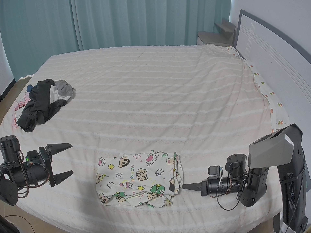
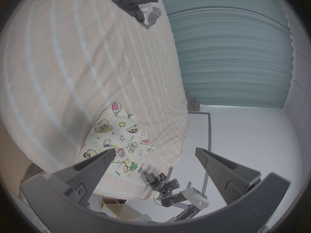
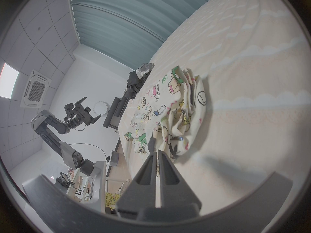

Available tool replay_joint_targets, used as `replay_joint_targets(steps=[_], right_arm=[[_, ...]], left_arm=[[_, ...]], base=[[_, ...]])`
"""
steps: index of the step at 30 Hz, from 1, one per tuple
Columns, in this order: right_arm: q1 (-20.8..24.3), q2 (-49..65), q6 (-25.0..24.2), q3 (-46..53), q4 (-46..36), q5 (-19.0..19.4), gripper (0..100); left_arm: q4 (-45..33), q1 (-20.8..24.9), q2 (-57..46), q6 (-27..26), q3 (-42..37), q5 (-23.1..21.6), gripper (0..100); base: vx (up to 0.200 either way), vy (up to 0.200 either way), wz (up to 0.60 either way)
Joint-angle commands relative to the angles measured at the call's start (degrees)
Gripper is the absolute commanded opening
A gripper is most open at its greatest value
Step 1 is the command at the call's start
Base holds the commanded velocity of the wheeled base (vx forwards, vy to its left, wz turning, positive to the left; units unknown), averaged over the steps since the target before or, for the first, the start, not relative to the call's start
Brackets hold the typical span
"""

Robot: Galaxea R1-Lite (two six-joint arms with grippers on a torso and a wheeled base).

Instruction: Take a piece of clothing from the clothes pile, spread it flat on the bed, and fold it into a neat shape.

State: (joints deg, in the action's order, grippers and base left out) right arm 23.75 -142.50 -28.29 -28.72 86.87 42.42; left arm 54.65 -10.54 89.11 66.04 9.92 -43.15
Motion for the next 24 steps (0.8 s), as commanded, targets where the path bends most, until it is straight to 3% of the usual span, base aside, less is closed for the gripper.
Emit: replay_joint_targets(steps=[1,12,24], right_arm=[[-0.1,0.55,0.52,1.21,-0.03,0.03,0],[0.16,6.18,1.4,6.4,0.93,-4.81,0],[1.65,6.88,1.4,7.8,0.93,-6.21,0]], left_arm=[[0.02,0.0,0.18,-0.12,0.01,0.0,100],[0.02,0.0,0.27,-2.23,0.1,0.09,100],[0.02,0.09,0.62,-1.88,0.18,0.0,100]], base=[[0.0,0.0,0.0],[0.0,0.0,0.0],[0.0,0.0,0.0]])
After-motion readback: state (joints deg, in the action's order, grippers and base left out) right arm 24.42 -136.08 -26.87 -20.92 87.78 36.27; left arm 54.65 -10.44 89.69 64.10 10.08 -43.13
